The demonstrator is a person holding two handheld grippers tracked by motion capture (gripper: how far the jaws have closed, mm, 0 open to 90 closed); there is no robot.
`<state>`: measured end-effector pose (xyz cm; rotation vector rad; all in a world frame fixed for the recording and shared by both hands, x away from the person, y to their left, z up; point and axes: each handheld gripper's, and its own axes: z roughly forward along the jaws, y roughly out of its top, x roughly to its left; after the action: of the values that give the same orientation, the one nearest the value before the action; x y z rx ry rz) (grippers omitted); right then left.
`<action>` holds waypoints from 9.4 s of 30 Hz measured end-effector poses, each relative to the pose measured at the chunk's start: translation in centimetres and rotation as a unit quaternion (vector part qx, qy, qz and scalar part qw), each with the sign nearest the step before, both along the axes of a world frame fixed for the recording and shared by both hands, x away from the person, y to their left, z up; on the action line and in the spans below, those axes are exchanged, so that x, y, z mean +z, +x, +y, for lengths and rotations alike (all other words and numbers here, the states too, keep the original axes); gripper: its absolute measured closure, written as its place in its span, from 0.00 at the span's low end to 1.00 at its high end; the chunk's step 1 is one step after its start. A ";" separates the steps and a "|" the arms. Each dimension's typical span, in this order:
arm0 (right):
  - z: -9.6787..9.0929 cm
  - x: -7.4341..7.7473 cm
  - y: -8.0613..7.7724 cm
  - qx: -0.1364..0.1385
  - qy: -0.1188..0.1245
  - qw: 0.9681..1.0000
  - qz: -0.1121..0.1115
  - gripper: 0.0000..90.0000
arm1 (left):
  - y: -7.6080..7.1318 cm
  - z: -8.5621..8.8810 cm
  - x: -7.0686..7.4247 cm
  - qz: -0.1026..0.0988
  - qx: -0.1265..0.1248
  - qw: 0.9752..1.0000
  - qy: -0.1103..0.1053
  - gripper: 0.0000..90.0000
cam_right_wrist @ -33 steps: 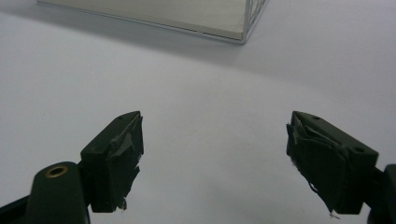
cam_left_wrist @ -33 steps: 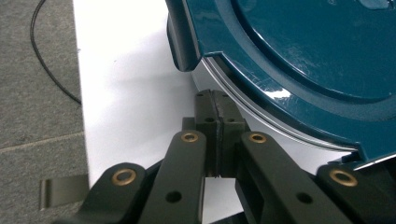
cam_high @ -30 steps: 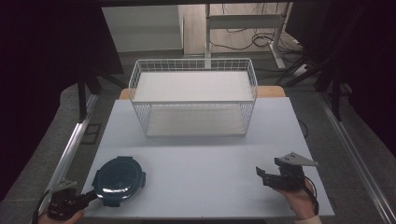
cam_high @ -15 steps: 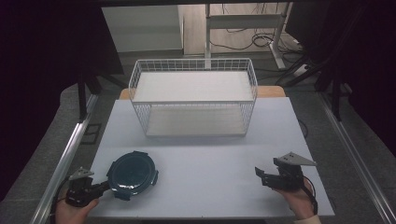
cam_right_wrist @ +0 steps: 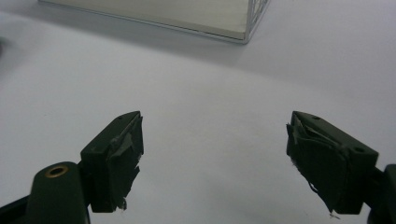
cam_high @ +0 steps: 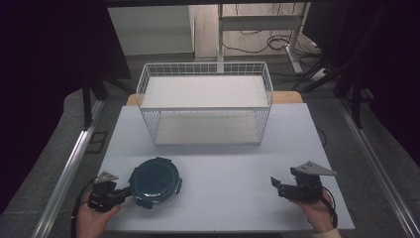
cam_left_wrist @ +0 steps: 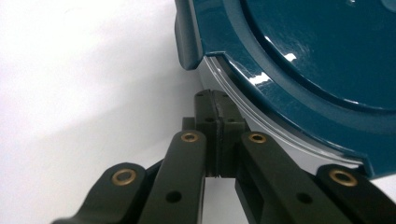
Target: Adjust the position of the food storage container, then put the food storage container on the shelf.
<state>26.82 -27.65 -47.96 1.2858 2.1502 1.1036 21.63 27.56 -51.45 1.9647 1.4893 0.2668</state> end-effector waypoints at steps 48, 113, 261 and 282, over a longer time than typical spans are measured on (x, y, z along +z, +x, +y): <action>-0.2 0.0 0.1 0.001 0.000 1.000 0.002 0.21 | 4.4 -13.2 1.1 0.001 -0.138 0.990 0.030 1.00; 2.7 1.1 -0.3 0.075 0.061 0.995 0.020 0.16 | 3.3 -9.2 4.5 -0.043 -0.066 0.991 -0.112 0.22; 9.3 10.5 3.0 0.137 0.206 0.968 0.042 0.41 | 7.0 -13.1 13.1 -0.066 -0.167 0.951 -0.253 0.51; 10.3 14.7 4.8 0.154 0.197 0.968 0.015 0.41 | 8.4 -12.1 17.2 -0.097 -0.170 0.947 -0.254 0.51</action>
<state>31.58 -17.34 -33.23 1.1488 2.2823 1.7185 30.04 15.44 -34.27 1.6767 0.9499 -0.0722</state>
